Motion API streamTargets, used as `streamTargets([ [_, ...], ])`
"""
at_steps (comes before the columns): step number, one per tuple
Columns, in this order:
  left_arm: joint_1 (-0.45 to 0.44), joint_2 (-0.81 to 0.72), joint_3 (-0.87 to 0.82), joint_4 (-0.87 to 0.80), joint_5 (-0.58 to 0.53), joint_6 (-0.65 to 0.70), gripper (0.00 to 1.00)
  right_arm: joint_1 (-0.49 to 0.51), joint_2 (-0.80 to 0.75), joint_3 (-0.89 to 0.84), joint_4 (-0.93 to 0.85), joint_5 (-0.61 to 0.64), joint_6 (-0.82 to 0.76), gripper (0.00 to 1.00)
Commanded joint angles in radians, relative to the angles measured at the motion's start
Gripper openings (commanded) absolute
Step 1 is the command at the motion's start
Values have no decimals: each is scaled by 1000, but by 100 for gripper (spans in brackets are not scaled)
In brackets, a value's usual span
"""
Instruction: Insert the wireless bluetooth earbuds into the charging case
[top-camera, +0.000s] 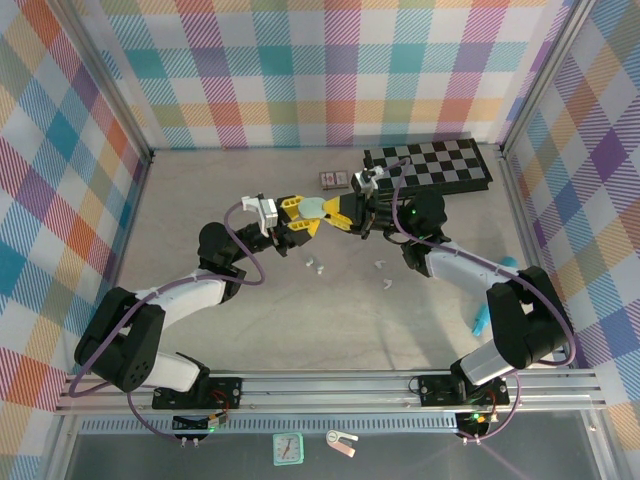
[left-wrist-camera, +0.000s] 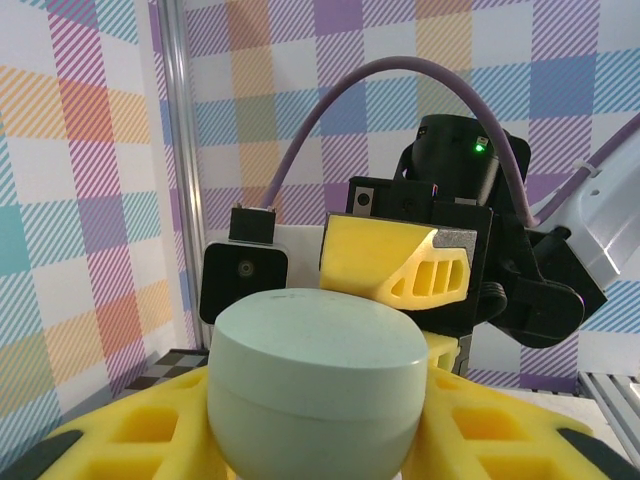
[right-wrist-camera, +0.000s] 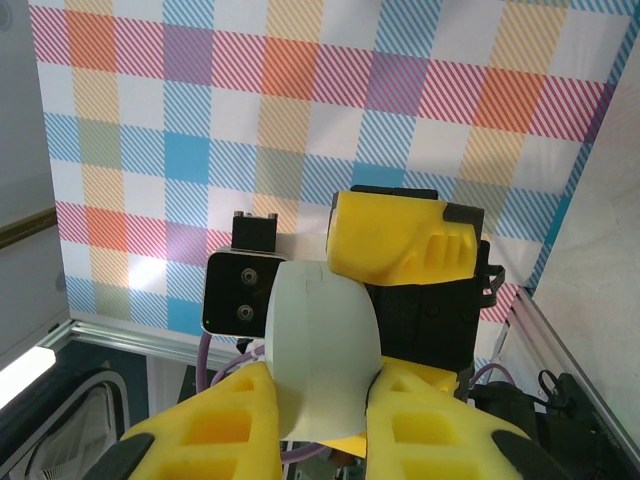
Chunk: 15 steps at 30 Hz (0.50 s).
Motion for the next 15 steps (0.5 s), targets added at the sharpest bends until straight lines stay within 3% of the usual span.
streamTargets([
  [1,-15,-2,30,60,66,-1,36,8,-9,25,-12,12,-22,9],
  [3,-14,-3,27,60,63,-1,35,8,-12,27,-21,12,-29,13],
  [9,-14,-17,18,56,59,-7,34,7,-66,43,-171,20,-156,42],
  [15,-14,-41,-10,56,55,-18,34,6,-211,132,-749,111,-552,65],
])
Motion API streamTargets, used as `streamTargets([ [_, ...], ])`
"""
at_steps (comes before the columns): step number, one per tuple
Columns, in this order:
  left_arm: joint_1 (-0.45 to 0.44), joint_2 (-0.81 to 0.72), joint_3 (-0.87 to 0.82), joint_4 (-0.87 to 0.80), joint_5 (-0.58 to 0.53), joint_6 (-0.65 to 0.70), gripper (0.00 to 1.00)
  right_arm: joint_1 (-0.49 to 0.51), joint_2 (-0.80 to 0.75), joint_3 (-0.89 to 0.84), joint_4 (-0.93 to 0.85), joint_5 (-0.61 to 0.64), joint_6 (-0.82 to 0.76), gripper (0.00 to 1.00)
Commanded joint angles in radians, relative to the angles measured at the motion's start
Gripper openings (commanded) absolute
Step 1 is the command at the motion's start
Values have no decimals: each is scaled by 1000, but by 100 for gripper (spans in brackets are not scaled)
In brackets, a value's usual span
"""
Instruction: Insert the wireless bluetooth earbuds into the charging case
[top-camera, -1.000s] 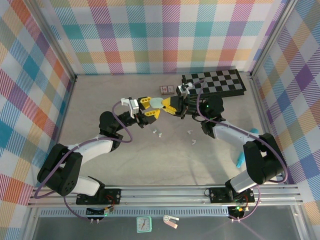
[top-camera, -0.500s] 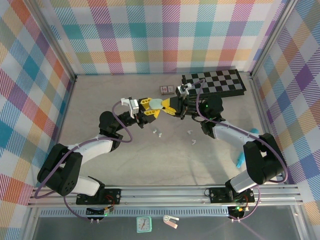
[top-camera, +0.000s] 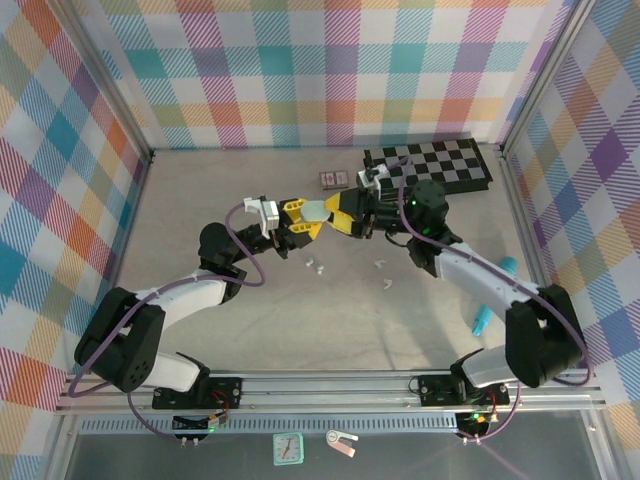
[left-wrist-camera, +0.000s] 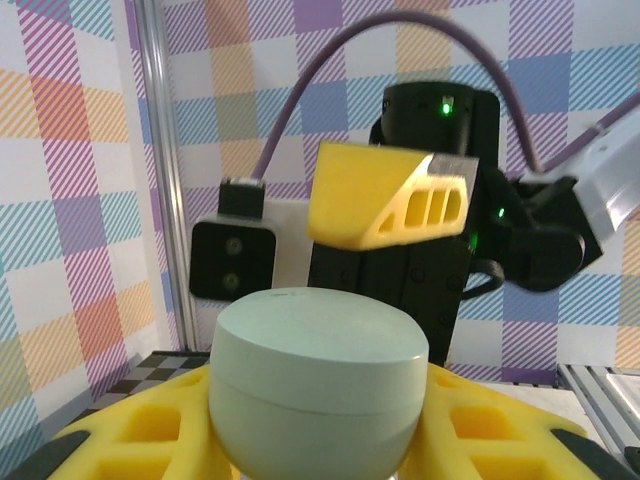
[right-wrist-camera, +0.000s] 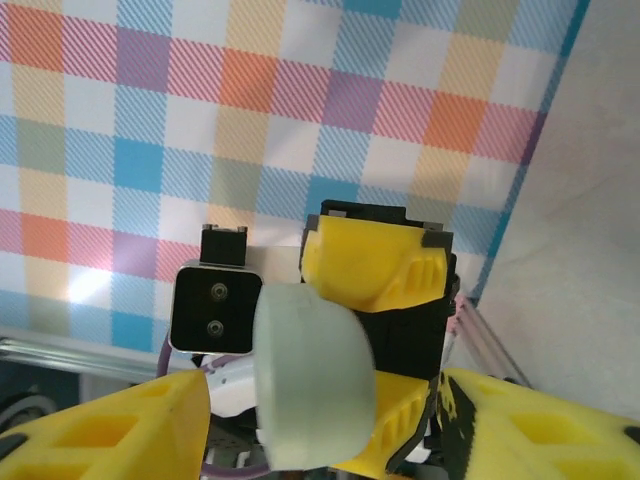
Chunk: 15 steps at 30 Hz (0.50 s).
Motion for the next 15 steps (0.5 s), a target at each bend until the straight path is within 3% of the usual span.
streamTargets([
  [1,-7,-41,-14,56,27,-19,34,5,-97,91,-381,75,-313,67],
  [6,-7,-47,-27,59,18,-54,34,9,-171,161,-621,130,-602,76],
  [10,-7,-43,-29,61,39,-106,34,52,-225,230,-852,265,-974,84],
  [13,-9,-57,-46,61,54,-127,34,108,-261,232,-900,342,-1242,89],
  [15,-9,-64,-51,61,69,-150,34,130,-276,216,-886,357,-1320,90],
])
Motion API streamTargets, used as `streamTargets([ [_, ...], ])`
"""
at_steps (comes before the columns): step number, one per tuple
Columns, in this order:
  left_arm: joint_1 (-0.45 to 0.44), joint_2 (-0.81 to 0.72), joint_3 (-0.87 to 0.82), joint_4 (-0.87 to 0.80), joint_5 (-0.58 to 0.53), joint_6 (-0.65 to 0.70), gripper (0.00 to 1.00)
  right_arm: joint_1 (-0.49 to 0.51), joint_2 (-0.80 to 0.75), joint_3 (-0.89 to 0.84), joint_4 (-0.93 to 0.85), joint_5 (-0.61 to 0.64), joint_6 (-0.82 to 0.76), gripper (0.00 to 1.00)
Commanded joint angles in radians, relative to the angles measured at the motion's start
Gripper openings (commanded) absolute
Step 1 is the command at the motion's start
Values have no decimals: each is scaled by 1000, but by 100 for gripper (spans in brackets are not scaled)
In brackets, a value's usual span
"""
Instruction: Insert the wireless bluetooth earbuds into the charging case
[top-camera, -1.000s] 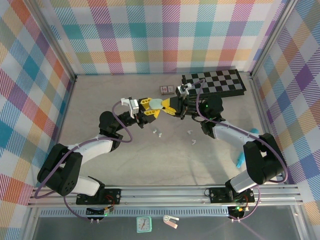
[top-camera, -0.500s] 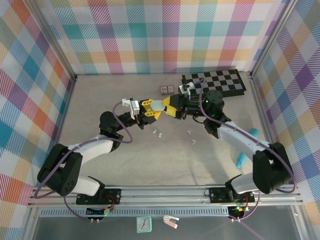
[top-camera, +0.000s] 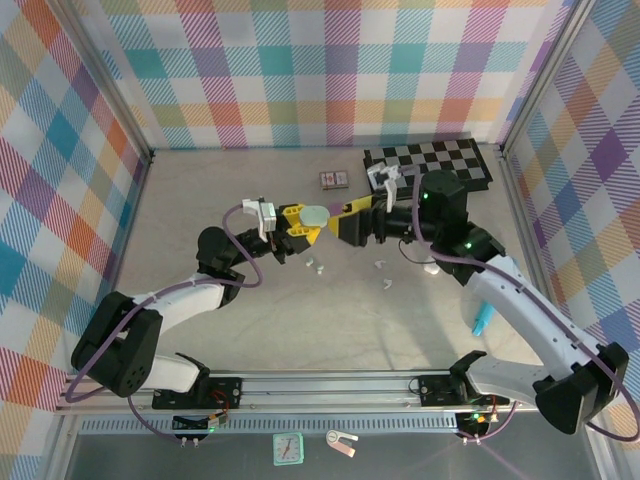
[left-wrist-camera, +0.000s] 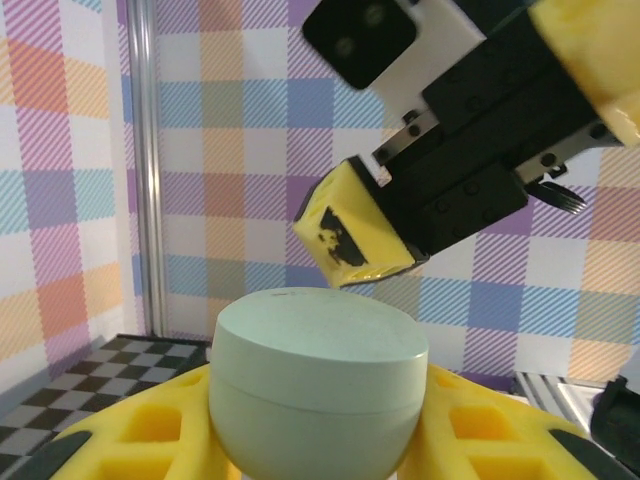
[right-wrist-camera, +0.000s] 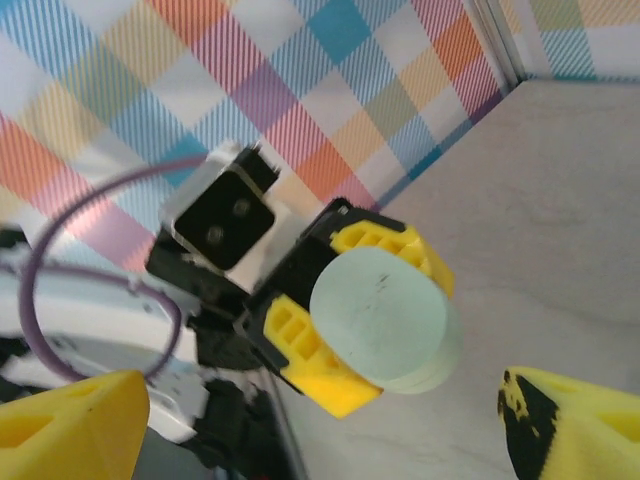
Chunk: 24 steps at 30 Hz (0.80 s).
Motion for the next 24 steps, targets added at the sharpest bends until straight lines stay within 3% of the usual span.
streamTargets([
  [1,-7,-39,-15,61,54,-62,34,30,-29,0,-89,77,-338,90],
  [24,-26,-73,-6,59,128,-174,34,50,32,8,-57,136,-415,91],
])
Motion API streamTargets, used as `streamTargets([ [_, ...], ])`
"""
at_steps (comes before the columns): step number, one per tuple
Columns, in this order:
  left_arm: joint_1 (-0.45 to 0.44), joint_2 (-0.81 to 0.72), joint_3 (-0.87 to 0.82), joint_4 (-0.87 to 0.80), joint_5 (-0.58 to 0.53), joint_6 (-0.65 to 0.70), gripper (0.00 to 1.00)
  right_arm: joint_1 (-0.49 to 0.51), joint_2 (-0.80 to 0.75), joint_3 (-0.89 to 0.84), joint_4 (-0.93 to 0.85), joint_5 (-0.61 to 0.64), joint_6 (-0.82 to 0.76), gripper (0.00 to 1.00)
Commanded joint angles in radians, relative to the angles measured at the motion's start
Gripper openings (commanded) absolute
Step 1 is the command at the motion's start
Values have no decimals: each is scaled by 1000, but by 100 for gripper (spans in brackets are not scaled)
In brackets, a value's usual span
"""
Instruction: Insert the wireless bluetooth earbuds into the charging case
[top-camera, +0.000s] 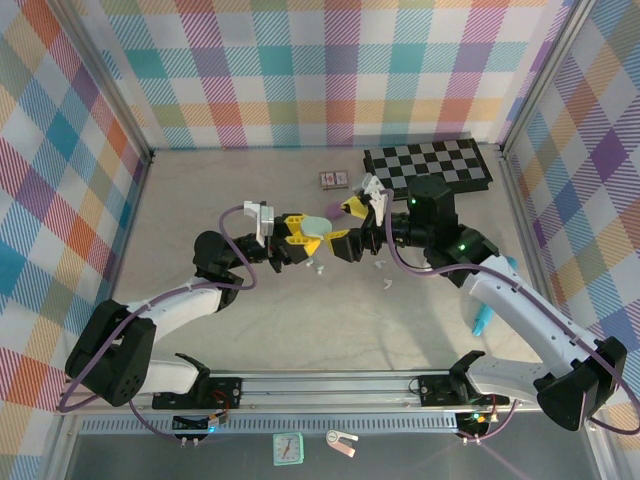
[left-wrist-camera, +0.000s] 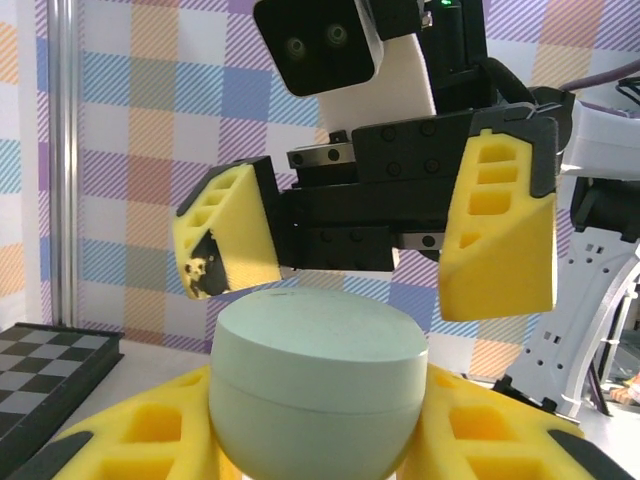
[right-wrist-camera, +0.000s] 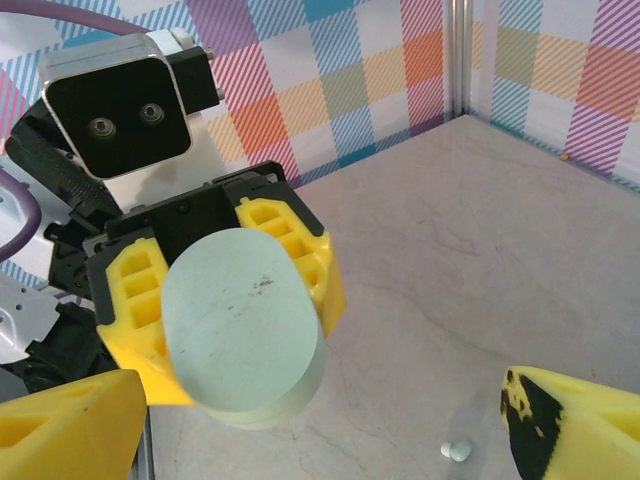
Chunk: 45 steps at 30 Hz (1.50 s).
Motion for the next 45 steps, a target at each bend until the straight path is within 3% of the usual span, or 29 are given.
streamTargets([
  [1,-8,-29,6,59,31,-31,34,5,10,8,11,19,-34,91],
  [40,-18,-32,-3,57,79,-35,34,5,5,28,100,283,0,91],
  [45,-16,-29,-13,55,63,-16,34,5,-2,28,103,200,-2,91],
])
